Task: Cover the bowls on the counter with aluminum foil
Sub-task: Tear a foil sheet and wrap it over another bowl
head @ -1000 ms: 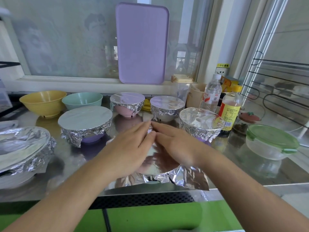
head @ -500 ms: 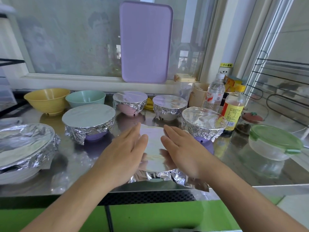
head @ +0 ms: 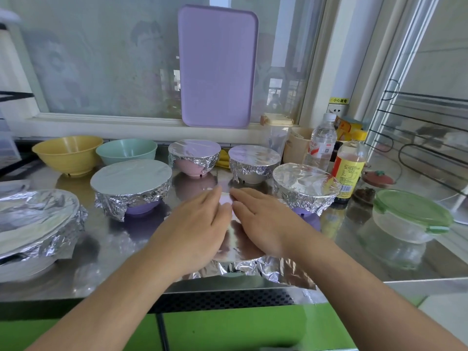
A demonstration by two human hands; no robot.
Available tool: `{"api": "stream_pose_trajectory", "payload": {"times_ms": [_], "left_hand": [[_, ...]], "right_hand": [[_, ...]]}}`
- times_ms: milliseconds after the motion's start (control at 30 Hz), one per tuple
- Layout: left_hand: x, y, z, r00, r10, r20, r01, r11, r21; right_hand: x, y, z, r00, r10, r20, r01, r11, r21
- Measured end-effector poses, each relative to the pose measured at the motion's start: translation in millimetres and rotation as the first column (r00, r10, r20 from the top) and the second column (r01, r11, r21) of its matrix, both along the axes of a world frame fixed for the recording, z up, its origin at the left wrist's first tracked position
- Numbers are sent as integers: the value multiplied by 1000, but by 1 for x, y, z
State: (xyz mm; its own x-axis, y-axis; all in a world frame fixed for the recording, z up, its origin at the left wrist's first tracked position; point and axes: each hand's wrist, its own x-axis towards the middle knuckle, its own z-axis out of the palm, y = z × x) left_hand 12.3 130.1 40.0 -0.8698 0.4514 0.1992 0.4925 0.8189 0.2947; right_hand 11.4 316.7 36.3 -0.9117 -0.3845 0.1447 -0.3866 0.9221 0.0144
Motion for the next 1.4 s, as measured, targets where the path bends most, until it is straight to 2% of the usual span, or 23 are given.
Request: {"api": "stream_pose_trajectory", "payload": {"times_ms": [67,100,133,200,233,333,400,467,567,800,1067,1267,1400], "left_hand": [[2,-6,-2,1000,2,-14,-3,999,-49],[3,-7,-3,999,7,-33,-9,998,-64],[6,-9,-3,999,7,-52,-8,1000,-25],[17,-11,-2,991,-22,-129,43,987,158],[24,-13,-2,983,-56,-175,98,966,240],[43,-23,-10,943,-164,-291,274,877,395],[54,-26,-13,925,-137,-354,305,824,477],[60,-28,-18,924,-113,-365,300,805,512],[61,-28,-27,917,-113,-382,312,799,514],[60,-28,-32,918,-116,-380,312,802,509],[57,-33,-33,909,-124,-398,315,830,460],[59,-35,-27,928,-133,-348,303,811,500],[56,-34,-29,923,-122,-366,298,828,475]], "right_hand": [[-2,6,-2,997,-46,67,49,998,-37],[-2,7,-1,999,-40,33,41,998,-39],[-1,6,-2,999,-35,-13,34,997,-71],[2,5,-5,996,-18,-92,7,993,-122],[6,4,-2,994,-9,-107,-15,975,-223],[31,9,11,978,-52,-201,-76,811,-580],[56,10,13,953,-32,-303,-181,740,-648],[78,10,6,939,23,-343,-263,691,-673],[95,7,-10,941,73,-332,-299,642,-706],[91,1,-26,927,28,-375,-303,646,-700],[84,6,-28,915,51,-400,-321,691,-647],[85,4,-26,916,55,-396,-323,685,-653],[83,4,-26,915,62,-398,-319,714,-623]]}}
